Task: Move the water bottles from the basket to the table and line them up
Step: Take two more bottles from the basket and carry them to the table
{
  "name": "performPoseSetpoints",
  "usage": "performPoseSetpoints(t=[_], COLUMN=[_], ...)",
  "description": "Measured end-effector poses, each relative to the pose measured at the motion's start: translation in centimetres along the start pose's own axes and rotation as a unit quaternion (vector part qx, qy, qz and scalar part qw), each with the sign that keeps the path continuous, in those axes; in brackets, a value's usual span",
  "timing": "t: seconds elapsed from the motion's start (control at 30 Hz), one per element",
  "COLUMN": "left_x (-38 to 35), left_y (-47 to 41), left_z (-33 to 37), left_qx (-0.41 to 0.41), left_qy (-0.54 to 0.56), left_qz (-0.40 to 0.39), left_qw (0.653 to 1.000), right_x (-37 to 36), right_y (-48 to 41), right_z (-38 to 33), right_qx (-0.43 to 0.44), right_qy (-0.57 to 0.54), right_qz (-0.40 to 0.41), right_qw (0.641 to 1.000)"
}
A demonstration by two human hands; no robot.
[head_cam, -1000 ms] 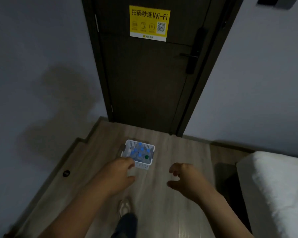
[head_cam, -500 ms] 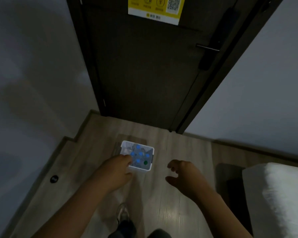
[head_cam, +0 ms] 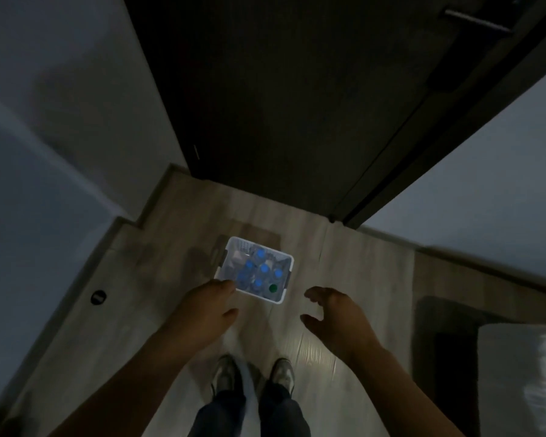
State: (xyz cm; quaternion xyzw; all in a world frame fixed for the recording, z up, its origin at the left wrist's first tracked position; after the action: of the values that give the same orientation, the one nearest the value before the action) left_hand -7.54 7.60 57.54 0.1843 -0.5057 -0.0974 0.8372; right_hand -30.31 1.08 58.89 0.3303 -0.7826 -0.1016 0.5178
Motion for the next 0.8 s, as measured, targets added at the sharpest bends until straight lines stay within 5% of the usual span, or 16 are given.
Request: performPoseSetpoints(t=[0.23,0.5,0.8], left_x=[-7.4,-17.7,-30.1], left_y=[-7.5,-15.6,-23.1], left_z=[-5.3,-12.1,-19.2], left_qx=[-0.022,0.067,0.017], left_qy=[-0.042,0.021,0.020], left_qz=[0.009,0.006,0.042], left_qw=[0.999,0.997,0.999], right_x=[-5.0,-14.5,-27.5], right_y=[-9.0,-18.2,-28.1], right_z=[4.7,10.3,17.1], right_qx=[-0.011,-0.004,0.008], right_qy=[0.029,0.027,-0.015], right_qz=[-0.043,-0.062,-0.035], right_qw=[0.999,0.998,0.999])
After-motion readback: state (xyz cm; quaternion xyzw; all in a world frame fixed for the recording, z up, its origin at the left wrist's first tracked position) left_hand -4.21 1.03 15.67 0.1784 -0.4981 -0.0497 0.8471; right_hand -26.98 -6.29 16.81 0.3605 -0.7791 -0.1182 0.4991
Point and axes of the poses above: each hand's wrist, its own y-axis away from the middle knuckle, its own x-axis out of the back of the hand, z = x × y, the point moved 2 cm from there along -y, towards the middle knuckle, and after that the axes turned 3 degrees about -y, right-handed, at the moved point
